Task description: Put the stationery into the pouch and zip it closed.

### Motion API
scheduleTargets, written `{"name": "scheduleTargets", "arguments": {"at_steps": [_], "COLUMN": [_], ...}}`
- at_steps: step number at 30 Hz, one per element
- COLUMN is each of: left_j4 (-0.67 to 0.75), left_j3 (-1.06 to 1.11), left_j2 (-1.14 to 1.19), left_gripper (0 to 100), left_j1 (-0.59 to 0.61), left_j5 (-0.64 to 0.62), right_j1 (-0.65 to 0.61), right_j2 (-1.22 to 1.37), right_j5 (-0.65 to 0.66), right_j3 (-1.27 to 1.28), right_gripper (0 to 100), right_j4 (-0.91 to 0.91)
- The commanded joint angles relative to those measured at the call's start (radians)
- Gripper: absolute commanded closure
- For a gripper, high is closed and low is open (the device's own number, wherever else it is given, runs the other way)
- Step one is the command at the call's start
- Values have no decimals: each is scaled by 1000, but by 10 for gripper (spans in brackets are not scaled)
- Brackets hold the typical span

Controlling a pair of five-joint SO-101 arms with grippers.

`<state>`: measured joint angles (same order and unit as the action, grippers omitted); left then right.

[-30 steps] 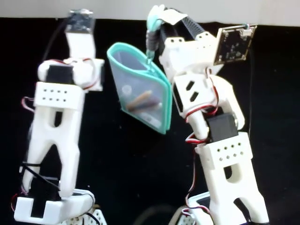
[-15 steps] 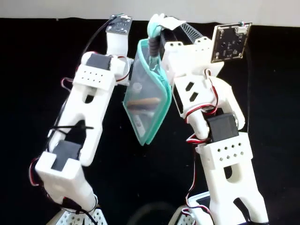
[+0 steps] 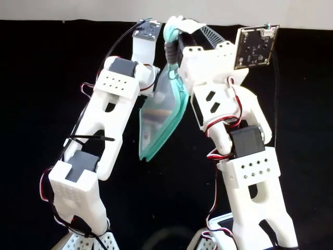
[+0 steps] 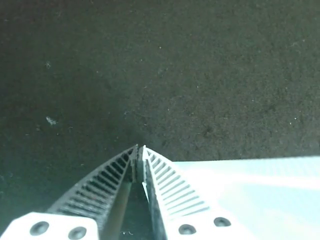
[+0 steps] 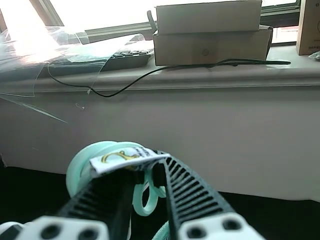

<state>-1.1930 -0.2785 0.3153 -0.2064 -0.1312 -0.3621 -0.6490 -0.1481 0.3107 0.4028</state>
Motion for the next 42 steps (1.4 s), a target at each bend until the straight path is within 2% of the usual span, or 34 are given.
{"name": "scheduleTargets", "arguments": {"at_steps": [1, 12, 20, 24, 29, 32, 36, 42], "left_j4": [-12, -5, 15, 15, 6, -66, -226, -394], "left_j3": [-36, 61, 74, 74, 68, 30, -99, -315], "left_j2": [-7, -7, -5, -5, -18, -19, -19, -19], "left_gripper": [993, 993, 993, 993, 993, 983, 912, 903], "left_j1": [-28, 62, 64, 62, 67, 67, 102, 191], "left_j5": [-11, -11, -11, -11, -11, -11, 29, 52], "right_j1": [-2, -5, -7, -7, -5, -5, -1, 1], "right_j2": [-15, -15, -15, -15, -15, -15, -15, -12], "right_j5": [-3, -203, -239, -299, -298, -298, -298, -301], "right_j3": [-58, -54, -58, -56, -42, -21, 5, 35], "right_gripper": [992, 992, 992, 992, 992, 992, 992, 992], "right_j4": [-4, -1, -2, -1, 1, 1, 1, 1]}}
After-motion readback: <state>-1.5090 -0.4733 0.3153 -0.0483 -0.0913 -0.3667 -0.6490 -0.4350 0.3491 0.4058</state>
